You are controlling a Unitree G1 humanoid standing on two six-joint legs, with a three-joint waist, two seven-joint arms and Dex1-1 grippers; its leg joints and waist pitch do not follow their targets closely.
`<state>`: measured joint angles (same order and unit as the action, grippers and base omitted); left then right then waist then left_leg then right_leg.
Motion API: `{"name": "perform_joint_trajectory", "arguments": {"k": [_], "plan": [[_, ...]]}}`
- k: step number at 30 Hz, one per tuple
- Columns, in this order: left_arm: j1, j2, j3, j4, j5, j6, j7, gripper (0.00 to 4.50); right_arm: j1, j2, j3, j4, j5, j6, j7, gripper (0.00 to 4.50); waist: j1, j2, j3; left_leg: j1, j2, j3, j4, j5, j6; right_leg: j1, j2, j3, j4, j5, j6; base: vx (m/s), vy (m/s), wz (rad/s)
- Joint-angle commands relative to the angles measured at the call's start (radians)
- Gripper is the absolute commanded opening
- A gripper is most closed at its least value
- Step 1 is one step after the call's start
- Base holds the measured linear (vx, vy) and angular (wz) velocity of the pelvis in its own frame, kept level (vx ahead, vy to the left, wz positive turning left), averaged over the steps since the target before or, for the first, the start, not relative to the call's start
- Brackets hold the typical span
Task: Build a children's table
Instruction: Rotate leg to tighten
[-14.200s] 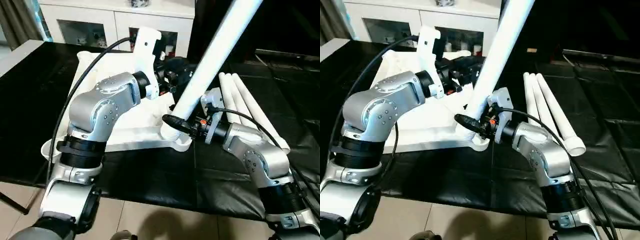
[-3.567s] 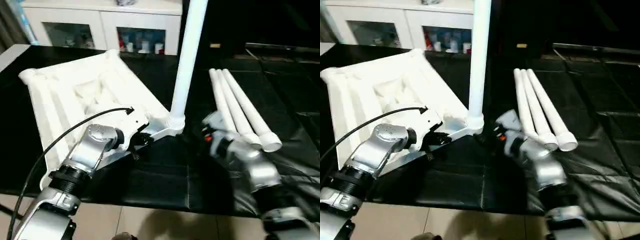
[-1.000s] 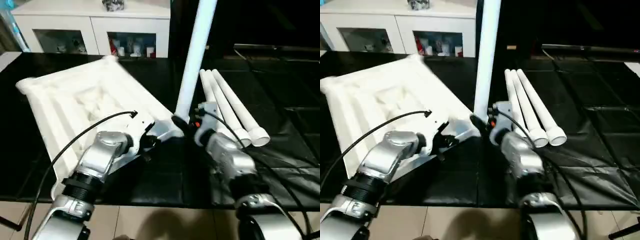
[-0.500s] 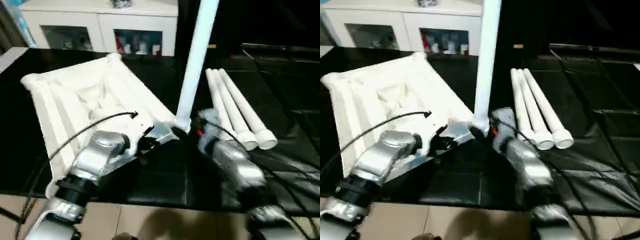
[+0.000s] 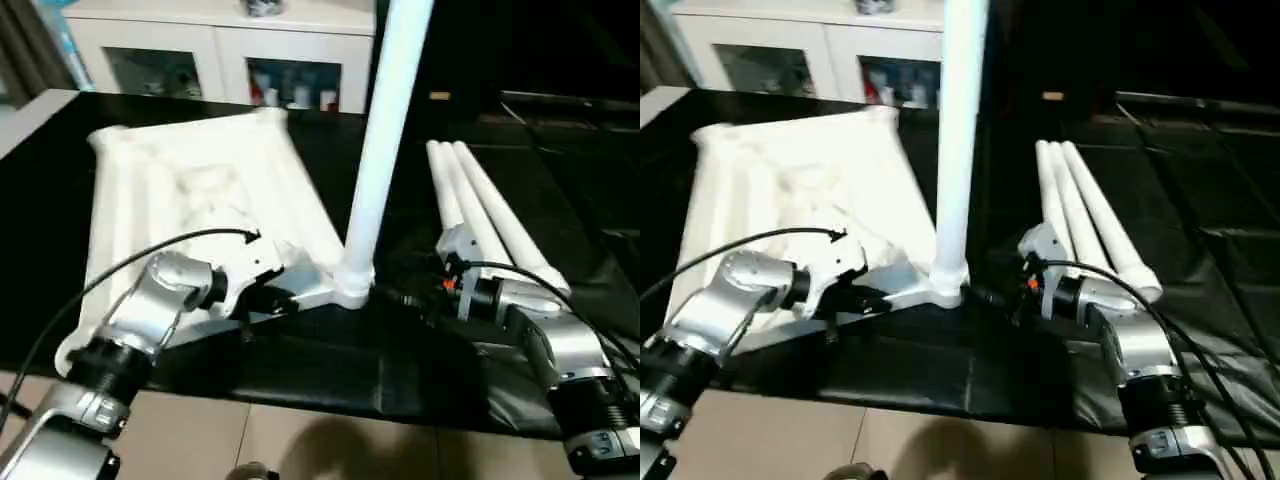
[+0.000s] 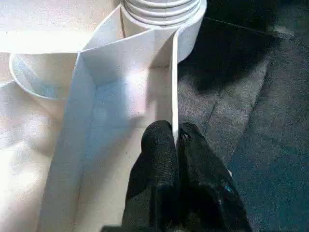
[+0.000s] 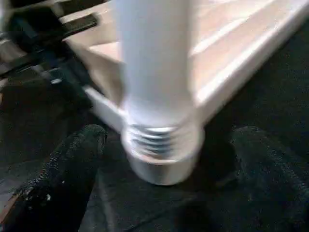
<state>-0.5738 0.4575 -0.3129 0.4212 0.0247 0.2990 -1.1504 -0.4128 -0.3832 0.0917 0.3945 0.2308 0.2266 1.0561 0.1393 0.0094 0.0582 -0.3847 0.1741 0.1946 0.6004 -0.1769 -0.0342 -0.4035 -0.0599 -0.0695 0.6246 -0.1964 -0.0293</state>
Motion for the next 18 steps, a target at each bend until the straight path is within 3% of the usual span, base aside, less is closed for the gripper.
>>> {"name": "perform_joint_trajectory", "arguments": {"k": [1, 2, 7, 18], "plan": [[-0.036, -0.009, 0.007, -0.005, -0.006, -0.004, 0.001, 0.44, 0.005, -0.010, 0.006, -0.020, -0.008, 0.002, 0.010, 4.50, -0.004, 0.003, -0.073, 0.024, 0.067, -0.031, -0.065, -0.168, 0.037, 0.050, -0.097, 0.056, -0.076, -0.142, -0.211, 0.000, 0.000, 0.00], [-0.038, -0.012, 0.010, -0.004, -0.011, -0.001, 0.002, 0.44, 0.004, -0.010, 0.008, -0.020, -0.008, 0.004, 0.011, 4.50, -0.005, -0.001, -0.072, 0.024, 0.066, -0.030, -0.065, -0.169, 0.037, 0.050, -0.097, 0.056, -0.077, -0.146, -0.211, 0.000, 0.000, 0.00], [-0.045, -0.037, 0.018, 0.022, -0.019, -0.018, 0.032, 0.82, 0.002, -0.009, 0.022, -0.028, -0.001, 0.021, 0.024, 4.50, -0.001, -0.003, -0.073, 0.019, 0.063, -0.031, -0.063, -0.161, 0.040, 0.053, -0.098, 0.055, -0.078, -0.163, -0.202, 0.000, 0.000, 0.00], [-0.071, -0.055, 0.010, 0.101, -0.006, -0.039, 0.046, 0.82, 0.006, -0.011, 0.031, -0.030, -0.003, 0.018, 0.027, 4.50, -0.001, 0.000, -0.073, 0.021, 0.063, -0.032, -0.062, -0.164, 0.043, 0.051, -0.097, 0.055, -0.081, -0.170, -0.194, 0.000, 0.000, 0.00]]}}
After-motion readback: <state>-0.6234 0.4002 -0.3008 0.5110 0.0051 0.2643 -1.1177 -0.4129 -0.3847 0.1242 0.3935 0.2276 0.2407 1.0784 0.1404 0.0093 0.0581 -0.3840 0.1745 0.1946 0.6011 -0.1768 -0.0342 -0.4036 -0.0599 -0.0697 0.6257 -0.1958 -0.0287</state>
